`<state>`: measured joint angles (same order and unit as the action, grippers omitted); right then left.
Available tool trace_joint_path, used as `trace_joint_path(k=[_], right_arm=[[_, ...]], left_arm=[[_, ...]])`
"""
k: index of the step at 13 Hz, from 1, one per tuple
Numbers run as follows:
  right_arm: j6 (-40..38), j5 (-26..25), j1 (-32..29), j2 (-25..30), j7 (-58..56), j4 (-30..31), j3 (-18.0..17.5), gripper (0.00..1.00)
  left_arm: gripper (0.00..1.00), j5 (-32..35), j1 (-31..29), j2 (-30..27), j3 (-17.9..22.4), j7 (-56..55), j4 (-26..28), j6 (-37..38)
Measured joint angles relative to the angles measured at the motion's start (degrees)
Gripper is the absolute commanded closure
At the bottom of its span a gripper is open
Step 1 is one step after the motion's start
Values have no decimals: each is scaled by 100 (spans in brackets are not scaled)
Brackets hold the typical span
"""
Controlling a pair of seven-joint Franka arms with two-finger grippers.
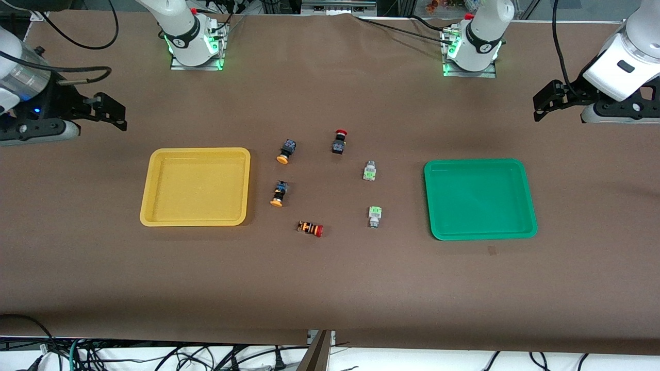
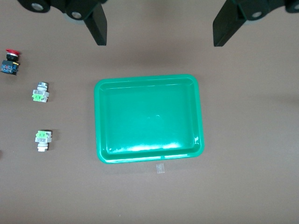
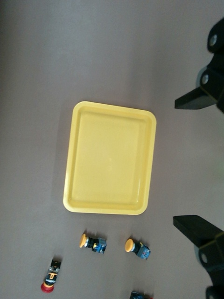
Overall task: Place green and yellow buttons in trays
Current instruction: 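Reach the right gripper to a yellow button while the left gripper reaches a green button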
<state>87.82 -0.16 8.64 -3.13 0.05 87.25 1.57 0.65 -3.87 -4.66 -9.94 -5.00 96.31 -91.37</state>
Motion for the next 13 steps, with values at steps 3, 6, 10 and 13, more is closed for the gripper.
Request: trace_joint_path(k=[3,6,10,13], right_arm=[[-129,-79,7,-33,0,-3,-4,0],[-134,-80,15,-72,0,-2,-5,0],[275,-54,68,-721,0,161,-26,0],[1159,326,129,-1548,364,326,-312,0]], left_arm=[[0,0,-1,-1,0,0,0,2],[0,-72,17,52,-76,4,9,128],[0,-115,194,831,-947,-91,95,116],[0,-116,296,2043,-1619,-470,175,-729]])
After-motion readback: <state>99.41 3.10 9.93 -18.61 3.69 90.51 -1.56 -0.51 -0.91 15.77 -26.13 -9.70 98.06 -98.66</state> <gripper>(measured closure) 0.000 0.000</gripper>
